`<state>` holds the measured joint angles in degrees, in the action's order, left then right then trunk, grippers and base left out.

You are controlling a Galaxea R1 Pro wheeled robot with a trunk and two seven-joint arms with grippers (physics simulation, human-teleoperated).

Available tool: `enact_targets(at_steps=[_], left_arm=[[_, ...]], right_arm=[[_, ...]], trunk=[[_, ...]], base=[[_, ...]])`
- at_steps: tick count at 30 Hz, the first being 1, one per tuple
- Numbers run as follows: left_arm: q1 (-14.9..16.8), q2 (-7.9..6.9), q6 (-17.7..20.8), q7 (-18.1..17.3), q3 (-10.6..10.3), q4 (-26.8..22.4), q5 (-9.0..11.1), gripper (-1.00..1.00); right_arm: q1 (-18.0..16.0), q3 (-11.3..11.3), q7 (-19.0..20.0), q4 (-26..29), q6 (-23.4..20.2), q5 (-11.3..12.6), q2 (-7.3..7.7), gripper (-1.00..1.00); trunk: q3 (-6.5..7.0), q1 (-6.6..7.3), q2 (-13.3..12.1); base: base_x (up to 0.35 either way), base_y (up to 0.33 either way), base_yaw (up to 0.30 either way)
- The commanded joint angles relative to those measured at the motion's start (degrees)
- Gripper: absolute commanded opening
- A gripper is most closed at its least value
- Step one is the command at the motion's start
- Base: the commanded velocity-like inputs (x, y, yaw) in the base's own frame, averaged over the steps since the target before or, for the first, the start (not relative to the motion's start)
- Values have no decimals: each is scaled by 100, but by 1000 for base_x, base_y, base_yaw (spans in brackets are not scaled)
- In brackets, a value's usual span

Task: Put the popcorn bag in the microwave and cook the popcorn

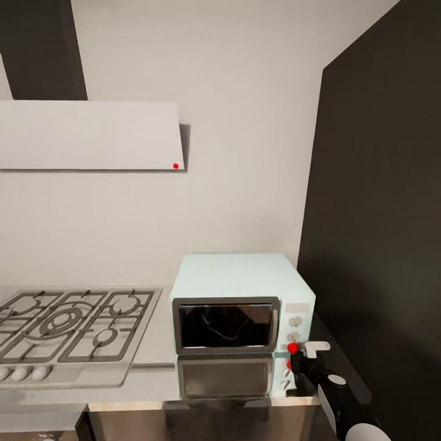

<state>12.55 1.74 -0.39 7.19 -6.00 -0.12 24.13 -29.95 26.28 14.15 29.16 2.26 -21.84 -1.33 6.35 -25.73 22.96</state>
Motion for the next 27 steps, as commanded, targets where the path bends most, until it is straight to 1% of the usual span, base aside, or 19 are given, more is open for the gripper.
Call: enact_targets(at_steps=[1, 10, 19, 25, 26, 27], left_arm=[[2, 2, -5, 19, -50, 1, 48, 100], [2, 2, -5, 19, -52, 3, 48, 100], [2, 43, -5, 28, -50, 3, 54, 100], [2, 46, -5, 28, -50, 4, 48, 100], [2, 46, -5, 28, -50, 4, 48, 100], [2, 46, -3, 28, -50, 4, 48, 100]], right_arm=[[-11, 53, 35, -1, 20, -37, -9, -100], [-11, 53, 35, 1, 20, -39, -7, -100], [-11, 14, 94, 125, 6, -50, -16, -100], [-11, -16, 141, 596, -84, -66, -85, -100], [-11, -16, 149, 713, -145, -63, -94, -100], [-11, -19, 157, 902, -307, -51, -106, -100]], trunk=[[0, -6, -3], [0, -6, -3], [0, -6, -3], [0, -6, -3], [0, -6, -3], [0, -6, -3]], base=[[51, 0, 0], [-17, 0, 0], [-328, 0, 0], [-346, 0, 0], [-346, 0, 0], [-346, 0, 0]])
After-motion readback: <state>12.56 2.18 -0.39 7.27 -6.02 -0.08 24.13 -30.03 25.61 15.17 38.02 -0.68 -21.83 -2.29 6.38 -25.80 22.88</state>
